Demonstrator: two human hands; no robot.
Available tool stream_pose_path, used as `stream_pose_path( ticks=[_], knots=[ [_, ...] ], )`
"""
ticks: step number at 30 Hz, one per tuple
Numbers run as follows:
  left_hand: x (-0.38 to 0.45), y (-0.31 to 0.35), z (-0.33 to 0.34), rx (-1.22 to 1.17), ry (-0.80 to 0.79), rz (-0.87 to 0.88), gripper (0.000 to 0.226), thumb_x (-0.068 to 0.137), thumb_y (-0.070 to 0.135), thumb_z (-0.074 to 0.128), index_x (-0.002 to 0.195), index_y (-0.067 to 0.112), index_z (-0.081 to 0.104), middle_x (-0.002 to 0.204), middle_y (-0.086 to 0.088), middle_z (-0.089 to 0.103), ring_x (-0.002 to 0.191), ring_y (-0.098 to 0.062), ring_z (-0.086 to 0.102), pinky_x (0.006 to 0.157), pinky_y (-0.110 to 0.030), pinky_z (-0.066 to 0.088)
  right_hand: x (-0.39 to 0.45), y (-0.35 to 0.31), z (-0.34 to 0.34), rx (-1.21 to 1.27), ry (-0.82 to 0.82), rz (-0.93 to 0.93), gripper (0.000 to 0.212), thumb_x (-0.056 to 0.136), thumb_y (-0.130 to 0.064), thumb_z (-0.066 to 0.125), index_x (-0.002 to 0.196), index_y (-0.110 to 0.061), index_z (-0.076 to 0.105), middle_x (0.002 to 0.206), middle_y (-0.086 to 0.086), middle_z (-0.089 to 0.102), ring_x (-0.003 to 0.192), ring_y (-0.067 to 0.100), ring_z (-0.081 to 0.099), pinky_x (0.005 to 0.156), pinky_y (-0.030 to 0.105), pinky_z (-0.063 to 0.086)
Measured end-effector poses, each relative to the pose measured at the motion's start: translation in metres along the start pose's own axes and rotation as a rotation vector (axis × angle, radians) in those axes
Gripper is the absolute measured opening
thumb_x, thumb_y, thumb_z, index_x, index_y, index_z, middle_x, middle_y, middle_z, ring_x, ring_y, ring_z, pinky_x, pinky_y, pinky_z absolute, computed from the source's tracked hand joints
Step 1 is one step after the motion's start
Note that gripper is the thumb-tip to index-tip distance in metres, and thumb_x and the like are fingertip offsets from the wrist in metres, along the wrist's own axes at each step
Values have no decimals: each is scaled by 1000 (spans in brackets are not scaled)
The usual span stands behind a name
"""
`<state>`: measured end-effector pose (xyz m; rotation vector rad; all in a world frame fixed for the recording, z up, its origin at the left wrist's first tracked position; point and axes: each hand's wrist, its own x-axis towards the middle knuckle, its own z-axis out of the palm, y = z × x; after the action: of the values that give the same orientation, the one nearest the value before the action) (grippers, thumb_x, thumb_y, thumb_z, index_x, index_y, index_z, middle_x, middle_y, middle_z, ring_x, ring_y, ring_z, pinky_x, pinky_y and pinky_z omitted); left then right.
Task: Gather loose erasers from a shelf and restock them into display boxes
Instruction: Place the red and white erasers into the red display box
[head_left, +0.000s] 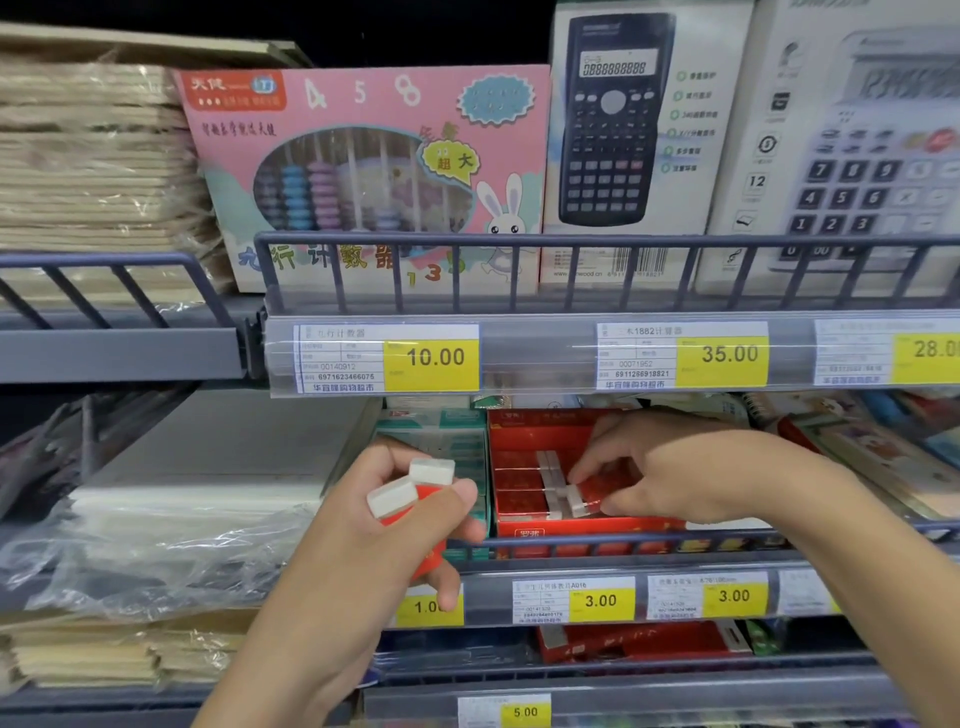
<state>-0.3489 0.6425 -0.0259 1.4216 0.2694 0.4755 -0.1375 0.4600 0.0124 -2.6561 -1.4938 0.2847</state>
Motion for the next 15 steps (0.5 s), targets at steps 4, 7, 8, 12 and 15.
stream_pose_path(
  ticks=[4, 7, 8, 12, 15],
  knots=[
    [0, 0, -3, 13, -9, 17, 29, 68, 35, 91, 83, 21, 70, 84, -16, 76, 64, -30, 62, 49, -28, 51, 8, -2, 4, 59, -13, 30, 29, 83, -45, 77, 111, -42, 67, 108, -26, 55, 96, -2, 55, 89, 20, 49],
    [-1, 1, -4, 64, -48, 26, 37, 62, 44, 90, 85, 23, 70, 87, -14, 76, 54, -25, 60, 58, -24, 54, 13, -1, 8, 66, 6, 19, 28, 78, -46, 81, 103, -42, 69, 104, -22, 53, 94, -3, 52, 90, 23, 49],
    [-1, 1, -4, 71, -62, 30, 38, 61, 44, 90, 86, 23, 71, 86, -14, 74, 53, -24, 59, 60, -24, 54, 14, 0, 9, 60, 13, 11, 27, 78, -45, 82, 101, -42, 69, 103, -21, 52, 93, -3, 51, 89, 23, 49],
    [-2, 0, -2, 88, -89, 36, 44, 61, 46, 91, 96, 23, 77, 89, -19, 72, 53, -26, 57, 58, -25, 52, 15, 1, 9, 86, 4, 6, 25, 81, -40, 81, 104, -38, 72, 98, -22, 54, 89, -5, 51, 87, 21, 48],
    [-2, -2, 1, 75, -91, 31, 44, 60, 42, 94, 99, 26, 79, 88, -16, 74, 49, -26, 55, 54, -26, 51, 10, 3, 4, 129, -22, 14, 29, 84, -42, 78, 112, -38, 72, 100, -22, 60, 90, -5, 57, 81, 12, 48]
  ],
)
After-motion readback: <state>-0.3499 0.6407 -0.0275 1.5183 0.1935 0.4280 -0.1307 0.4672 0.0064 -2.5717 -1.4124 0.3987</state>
